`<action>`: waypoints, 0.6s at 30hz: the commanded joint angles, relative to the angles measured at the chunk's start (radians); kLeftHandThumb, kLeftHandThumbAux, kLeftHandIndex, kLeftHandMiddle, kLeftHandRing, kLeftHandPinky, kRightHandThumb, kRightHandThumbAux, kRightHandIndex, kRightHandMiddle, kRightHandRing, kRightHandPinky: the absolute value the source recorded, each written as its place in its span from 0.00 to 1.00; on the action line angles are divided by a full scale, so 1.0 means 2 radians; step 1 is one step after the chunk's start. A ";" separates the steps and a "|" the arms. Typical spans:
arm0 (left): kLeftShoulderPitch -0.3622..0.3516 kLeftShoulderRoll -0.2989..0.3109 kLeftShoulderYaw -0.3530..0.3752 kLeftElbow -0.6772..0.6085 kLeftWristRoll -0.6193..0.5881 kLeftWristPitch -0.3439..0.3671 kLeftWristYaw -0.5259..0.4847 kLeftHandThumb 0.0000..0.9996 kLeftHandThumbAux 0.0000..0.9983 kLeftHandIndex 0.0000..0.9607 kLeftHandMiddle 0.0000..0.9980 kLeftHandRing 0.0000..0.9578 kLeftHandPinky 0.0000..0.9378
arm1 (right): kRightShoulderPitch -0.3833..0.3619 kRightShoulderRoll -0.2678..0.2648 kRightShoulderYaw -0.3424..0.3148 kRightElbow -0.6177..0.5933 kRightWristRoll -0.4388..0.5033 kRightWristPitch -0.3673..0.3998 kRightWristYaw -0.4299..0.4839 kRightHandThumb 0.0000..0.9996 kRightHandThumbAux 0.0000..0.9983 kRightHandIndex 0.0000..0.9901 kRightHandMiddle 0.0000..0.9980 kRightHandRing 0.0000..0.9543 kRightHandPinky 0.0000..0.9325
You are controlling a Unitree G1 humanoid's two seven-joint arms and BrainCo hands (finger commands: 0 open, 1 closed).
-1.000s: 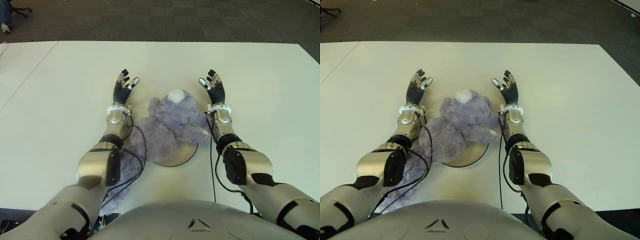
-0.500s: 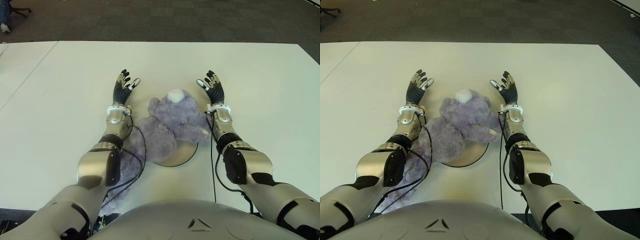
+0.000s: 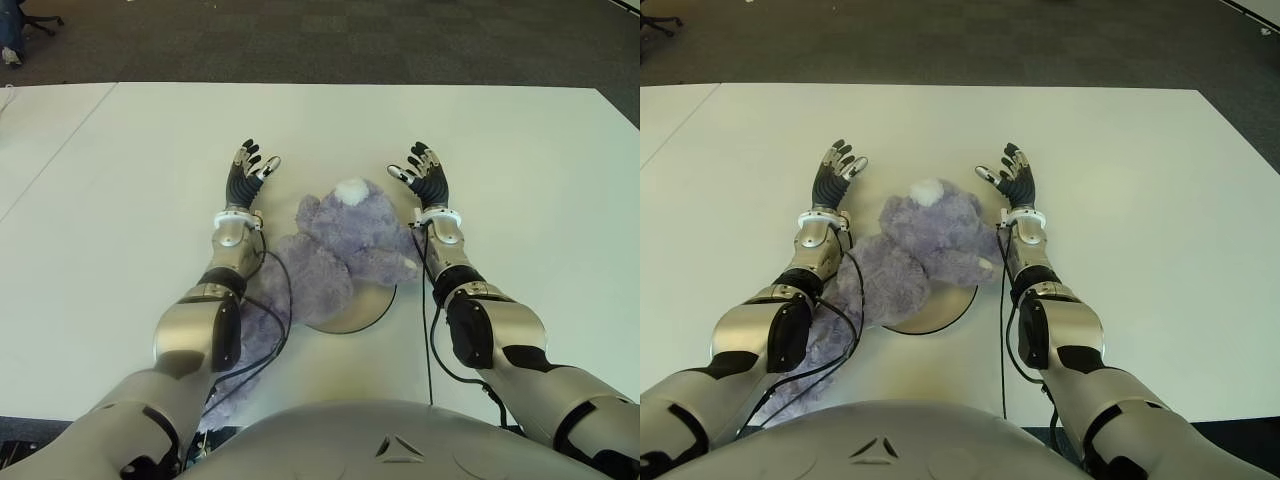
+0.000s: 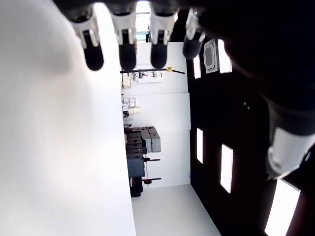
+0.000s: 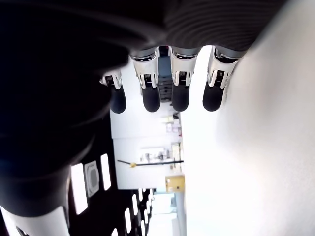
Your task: Put the doll into the plate.
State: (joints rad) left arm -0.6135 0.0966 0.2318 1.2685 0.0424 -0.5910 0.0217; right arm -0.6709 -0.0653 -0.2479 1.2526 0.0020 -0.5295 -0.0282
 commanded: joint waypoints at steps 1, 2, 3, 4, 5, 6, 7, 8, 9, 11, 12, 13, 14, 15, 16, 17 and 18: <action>0.062 -0.014 0.005 0.043 -0.004 0.065 -0.003 0.00 0.61 0.07 0.11 0.11 0.15 | 0.080 0.017 0.005 0.051 -0.009 0.071 -0.014 0.00 0.81 0.10 0.11 0.10 0.13; 0.061 -0.014 0.005 0.043 -0.004 0.066 -0.003 0.00 0.63 0.07 0.11 0.11 0.15 | 0.080 0.017 0.005 0.051 -0.008 0.071 -0.014 0.00 0.82 0.10 0.11 0.10 0.13; 0.061 -0.013 0.004 0.043 -0.004 0.068 -0.004 0.00 0.64 0.07 0.11 0.11 0.15 | 0.079 0.017 0.005 0.051 -0.008 0.071 -0.015 0.00 0.82 0.10 0.10 0.10 0.13; 0.060 -0.013 0.004 0.043 -0.004 0.069 -0.004 0.00 0.66 0.07 0.11 0.11 0.15 | 0.079 0.018 0.005 0.050 -0.008 0.071 -0.015 0.00 0.82 0.10 0.10 0.10 0.13; 0.060 -0.012 0.003 0.043 -0.004 0.072 -0.003 0.00 0.67 0.07 0.11 0.11 0.15 | 0.079 0.018 0.005 0.050 -0.008 0.071 -0.015 0.00 0.82 0.10 0.10 0.10 0.14; 0.060 -0.012 0.003 0.043 -0.003 0.074 -0.003 0.00 0.66 0.07 0.11 0.11 0.15 | 0.080 0.018 0.005 0.050 -0.007 0.071 -0.015 0.00 0.83 0.09 0.10 0.10 0.14; 0.059 -0.011 0.002 0.043 -0.003 0.076 -0.002 0.00 0.66 0.07 0.11 0.11 0.15 | 0.080 0.018 0.005 0.050 -0.007 0.071 -0.014 0.00 0.83 0.09 0.10 0.10 0.14; 0.059 -0.011 0.001 0.043 -0.002 0.078 -0.002 0.00 0.67 0.07 0.10 0.11 0.15 | 0.080 0.018 0.004 0.050 -0.007 0.071 -0.015 0.00 0.83 0.09 0.10 0.10 0.14; 0.059 -0.011 0.001 0.043 -0.002 0.079 -0.002 0.00 0.67 0.06 0.10 0.10 0.14 | 0.080 0.018 0.004 0.050 -0.006 0.071 -0.015 0.00 0.83 0.09 0.10 0.10 0.14; 0.058 -0.010 -0.001 0.043 0.000 0.083 -0.002 0.00 0.68 0.06 0.09 0.10 0.14 | 0.080 0.018 0.004 0.051 -0.006 0.071 -0.016 0.00 0.83 0.09 0.10 0.11 0.14; 0.058 -0.010 -0.001 0.043 0.000 0.084 -0.002 0.00 0.68 0.06 0.09 0.10 0.14 | 0.080 0.018 0.004 0.051 -0.006 0.071 -0.016 0.00 0.83 0.09 0.10 0.11 0.14; 0.058 -0.010 -0.002 0.043 0.000 0.085 -0.001 0.00 0.68 0.06 0.09 0.10 0.14 | 0.080 0.018 0.004 0.051 -0.006 0.071 -0.016 0.00 0.83 0.09 0.10 0.11 0.14; 0.058 -0.010 -0.002 0.043 0.000 0.085 -0.001 0.00 0.69 0.06 0.08 0.10 0.13 | 0.080 0.018 0.004 0.051 -0.006 0.071 -0.017 0.00 0.83 0.10 0.10 0.11 0.14; 0.058 -0.010 -0.003 0.043 0.001 0.087 -0.001 0.00 0.69 0.05 0.08 0.10 0.13 | 0.080 0.018 0.004 0.051 -0.006 0.071 -0.016 0.00 0.83 0.10 0.10 0.11 0.14; 0.057 -0.009 -0.003 0.043 0.001 0.090 0.000 0.00 0.69 0.05 0.08 0.09 0.13 | 0.080 0.018 0.003 0.051 -0.005 0.072 -0.016 0.00 0.83 0.10 0.11 0.11 0.14; 0.057 -0.009 -0.004 0.043 0.001 0.092 0.001 0.00 0.70 0.05 0.08 0.09 0.14 | 0.080 0.018 0.002 0.051 -0.004 0.072 -0.015 0.00 0.83 0.10 0.11 0.11 0.14; 0.056 -0.010 -0.004 0.043 0.001 0.094 0.001 0.00 0.71 0.04 0.08 0.09 0.14 | 0.080 0.018 0.001 0.051 -0.003 0.073 -0.015 0.00 0.83 0.11 0.11 0.11 0.14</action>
State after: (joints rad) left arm -0.6270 0.1019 0.2249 1.2680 0.0390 -0.5313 0.0218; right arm -0.6725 -0.0650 -0.2433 1.2523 -0.0018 -0.5240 -0.0466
